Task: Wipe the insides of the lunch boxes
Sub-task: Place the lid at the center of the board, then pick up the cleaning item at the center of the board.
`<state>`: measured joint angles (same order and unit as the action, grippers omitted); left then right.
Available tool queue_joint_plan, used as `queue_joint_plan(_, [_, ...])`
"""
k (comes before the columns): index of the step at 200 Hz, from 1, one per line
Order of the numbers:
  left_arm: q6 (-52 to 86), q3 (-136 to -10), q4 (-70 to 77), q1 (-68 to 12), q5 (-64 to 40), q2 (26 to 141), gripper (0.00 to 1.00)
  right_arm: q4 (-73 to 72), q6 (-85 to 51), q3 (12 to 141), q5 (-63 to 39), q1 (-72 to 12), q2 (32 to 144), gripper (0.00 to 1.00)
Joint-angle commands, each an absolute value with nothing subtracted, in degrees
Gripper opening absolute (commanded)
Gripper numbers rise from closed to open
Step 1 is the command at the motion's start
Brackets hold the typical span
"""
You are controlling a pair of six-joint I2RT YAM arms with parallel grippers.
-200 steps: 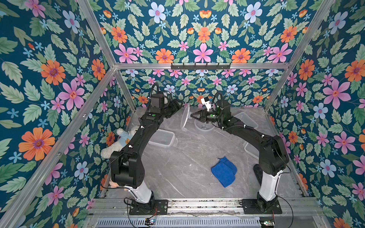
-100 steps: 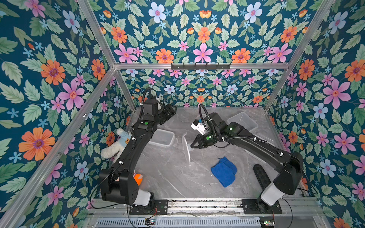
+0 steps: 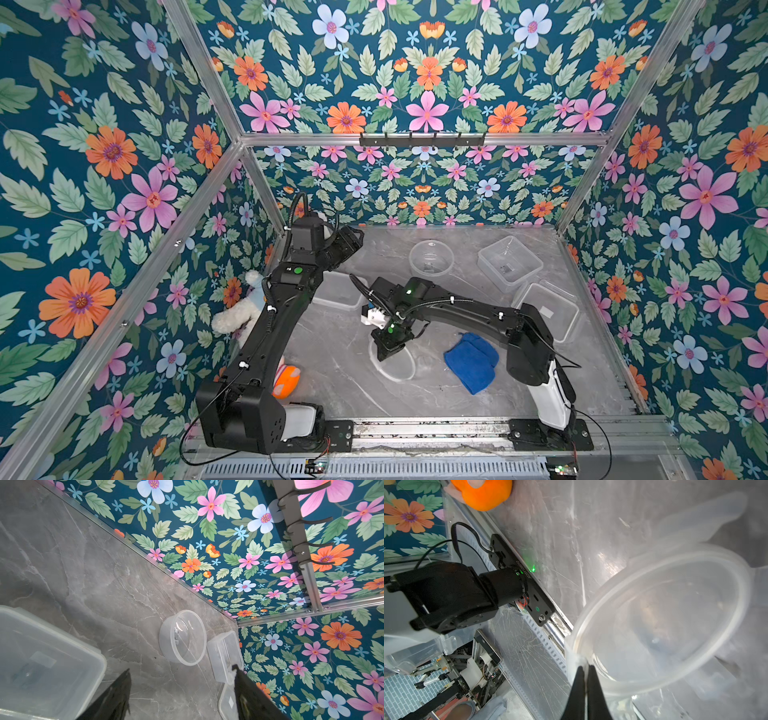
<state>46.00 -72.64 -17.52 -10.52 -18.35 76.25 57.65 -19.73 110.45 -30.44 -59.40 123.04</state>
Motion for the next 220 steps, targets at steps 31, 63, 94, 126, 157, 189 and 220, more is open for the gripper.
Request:
queue_joint_plan(31, [45.01,-72.53,-17.17,-10.02,-18.19,78.20,0.79,58.02,-18.21,113.10,-37.12,-60.10,126.33,0.27])
queue_joint_plan(63, [45.26,-72.34,-15.52,-9.98,-18.90,80.56,0.79,57.29,-18.50,108.60,-32.25,-59.64,120.10,0.39])
queue_joint_plan(94, [45.65,-73.50,-14.04,-10.02,-20.58,84.84,0.79,57.61,-19.93,102.01,-26.36,-56.95,110.02,0.45])
queue_joint_plan(126, [45.93,-75.82,-11.77,-11.70,-21.53,89.70,0.79,60.49,-24.08,89.63,-7.88,-56.21,96.55,0.55])
queue_joint_plan(157, [44.57,-81.02,-12.42,-15.96,-20.94,96.35,0.79,56.92,-31.67,69.50,1.29,-52.84,80.13,0.72])
queue_joint_plan(189, [44.72,-84.82,-11.95,-20.21,-21.27,102.26,0.78,51.04,-36.51,56.26,6.70,-49.93,71.99,0.73])
queue_joint_plan(220, [44.85,-87.07,-11.90,-23.01,-21.66,106.06,0.78,47.09,-39.28,52.02,7.99,-46.85,76.47,0.76])
